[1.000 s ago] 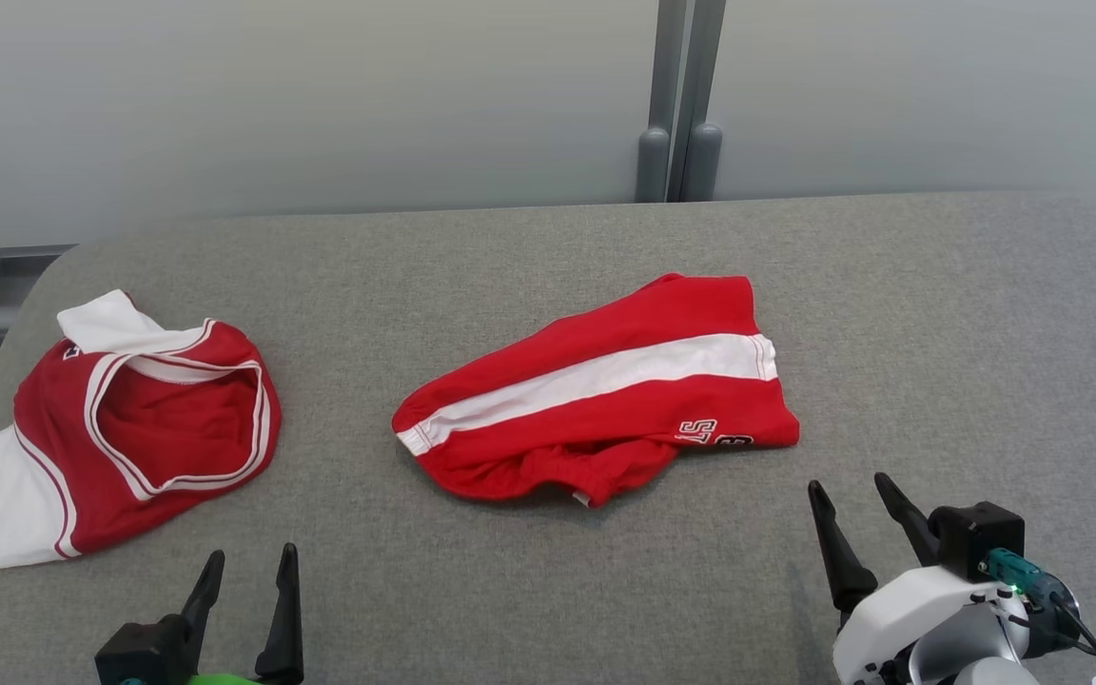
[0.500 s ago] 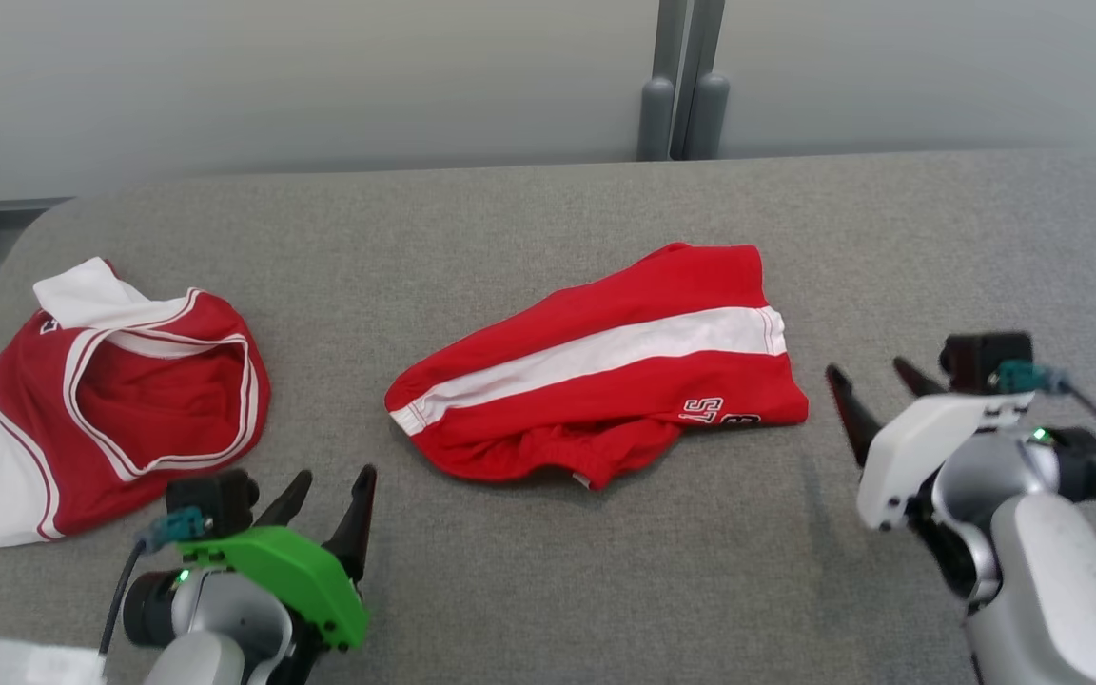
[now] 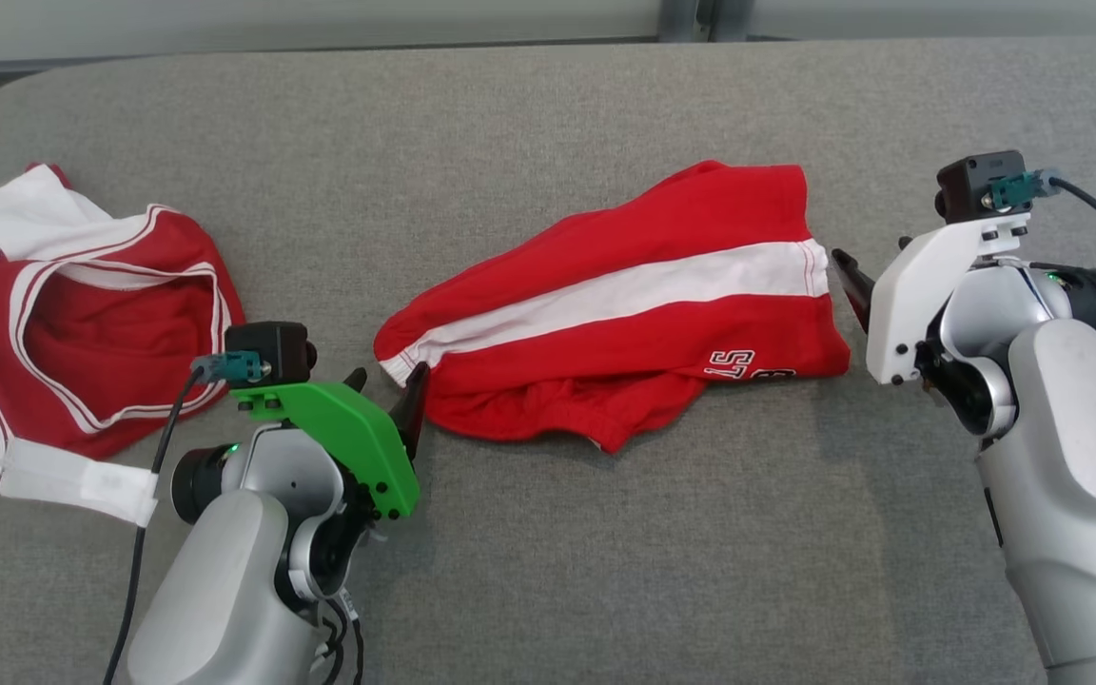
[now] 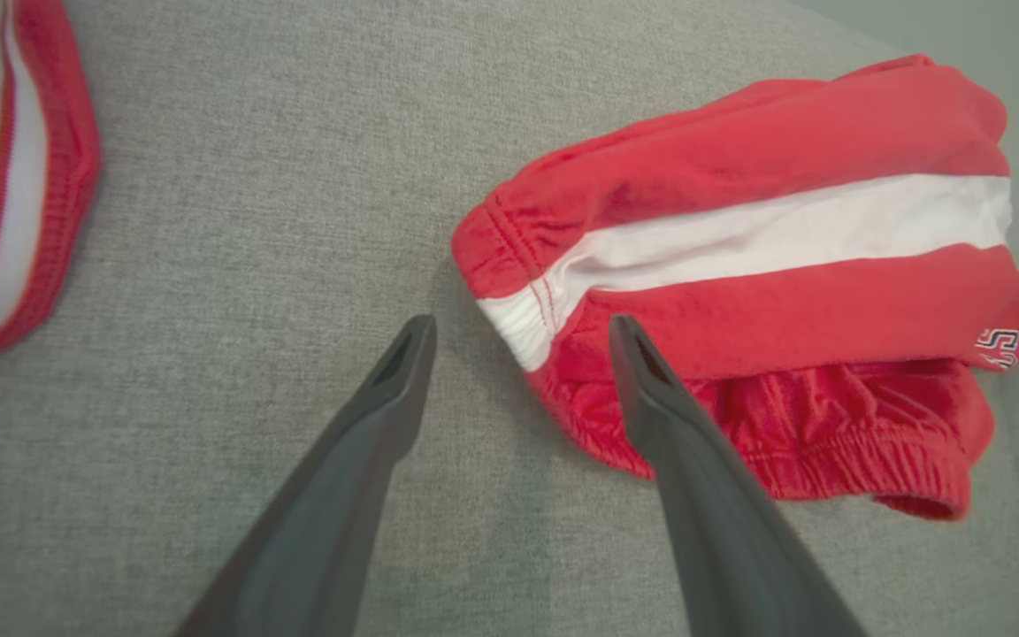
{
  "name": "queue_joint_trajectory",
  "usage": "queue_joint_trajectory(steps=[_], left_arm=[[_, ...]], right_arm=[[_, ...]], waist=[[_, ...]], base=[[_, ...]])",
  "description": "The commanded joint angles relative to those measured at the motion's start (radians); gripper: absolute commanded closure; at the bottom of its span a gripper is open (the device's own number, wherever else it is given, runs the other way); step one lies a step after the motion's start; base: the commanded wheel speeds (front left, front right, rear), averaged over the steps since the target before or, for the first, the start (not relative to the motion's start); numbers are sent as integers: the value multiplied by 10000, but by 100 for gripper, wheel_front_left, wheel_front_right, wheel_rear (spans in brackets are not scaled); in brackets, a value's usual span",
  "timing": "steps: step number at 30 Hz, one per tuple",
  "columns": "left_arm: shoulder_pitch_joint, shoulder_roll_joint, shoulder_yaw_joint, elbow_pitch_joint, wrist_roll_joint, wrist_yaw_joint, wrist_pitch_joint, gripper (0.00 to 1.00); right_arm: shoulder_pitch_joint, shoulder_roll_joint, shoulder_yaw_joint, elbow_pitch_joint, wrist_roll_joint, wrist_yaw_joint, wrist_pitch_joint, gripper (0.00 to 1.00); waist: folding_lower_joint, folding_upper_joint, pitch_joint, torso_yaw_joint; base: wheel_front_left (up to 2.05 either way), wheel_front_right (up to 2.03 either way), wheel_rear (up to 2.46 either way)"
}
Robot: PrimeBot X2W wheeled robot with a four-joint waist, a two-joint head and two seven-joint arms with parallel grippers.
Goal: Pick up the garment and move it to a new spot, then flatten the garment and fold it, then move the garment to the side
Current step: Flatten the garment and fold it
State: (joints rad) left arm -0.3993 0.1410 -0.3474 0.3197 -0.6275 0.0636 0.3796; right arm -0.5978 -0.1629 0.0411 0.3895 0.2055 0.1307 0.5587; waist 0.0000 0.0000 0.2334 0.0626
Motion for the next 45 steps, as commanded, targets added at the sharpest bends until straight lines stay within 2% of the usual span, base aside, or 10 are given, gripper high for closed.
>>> queue_joint_trajectory(steps=[1, 6, 12, 15, 19, 21, 23, 26, 27, 45], left_arm=[[-250, -46, -10, -16, 22, 102, 24, 0], [-404, -180, 7, -93, -183, 97, 117, 11], [-335, -98, -14, -268, -253, 192, 263, 50], [-365, -69, -54, -372, -208, 209, 278, 57], [-498, -72, -139, -430, -188, 103, 268, 98], [-547, -69, -180, -408, -180, 65, 271, 100], [-573, -63, -209, -379, -178, 42, 254, 100], [-633, -96, -237, -377, -229, -1, 231, 100], [-634, -107, -251, -377, -243, -20, 242, 100], [-2185, -165, 254, -1121, -973, -382, 420, 100]], right_arm=[[-190, -118, 86, 131, 74, 1, -29, 0], [-573, -281, 485, 495, 309, 1, -123, 0], [-721, -332, 863, 720, 829, 1, 38, 0], [-901, -371, 777, 920, 968, 1, -24, 0], [-1079, -252, 543, 1334, 1236, 1, 132, 0], [-1149, -201, 503, 1494, 1340, 1, 182, 0], [-1173, -157, 547, 1643, 1486, 1, 263, 48], [-1113, -118, 702, 1770, 1648, 1, 345, 94], [-1088, -127, 735, 1777, 1701, 1, 343, 100], [-2046, -940, 1172, -145, 2391, -1, -60, 100]], waist=[[0, 0, 502, 94], [0, 0, 733, 120], [0, 0, 860, 173], [0, 0, 980, 218], [0, 0, 1158, 305], [0, 0, 1232, 338], [0, 0, 1282, 357], [0, 0, 1316, 364], [0, 0, 1310, 368], [0, 0, 1024, 125]], base=[[0, 0, 0], [0, 0, 0], [0, 0, 0], [0, 0, 0], [0, 0, 0], [0, 0, 0], [0, 0, 0], [0, 0, 0], [0, 0, 0], [0, 0, 0]])
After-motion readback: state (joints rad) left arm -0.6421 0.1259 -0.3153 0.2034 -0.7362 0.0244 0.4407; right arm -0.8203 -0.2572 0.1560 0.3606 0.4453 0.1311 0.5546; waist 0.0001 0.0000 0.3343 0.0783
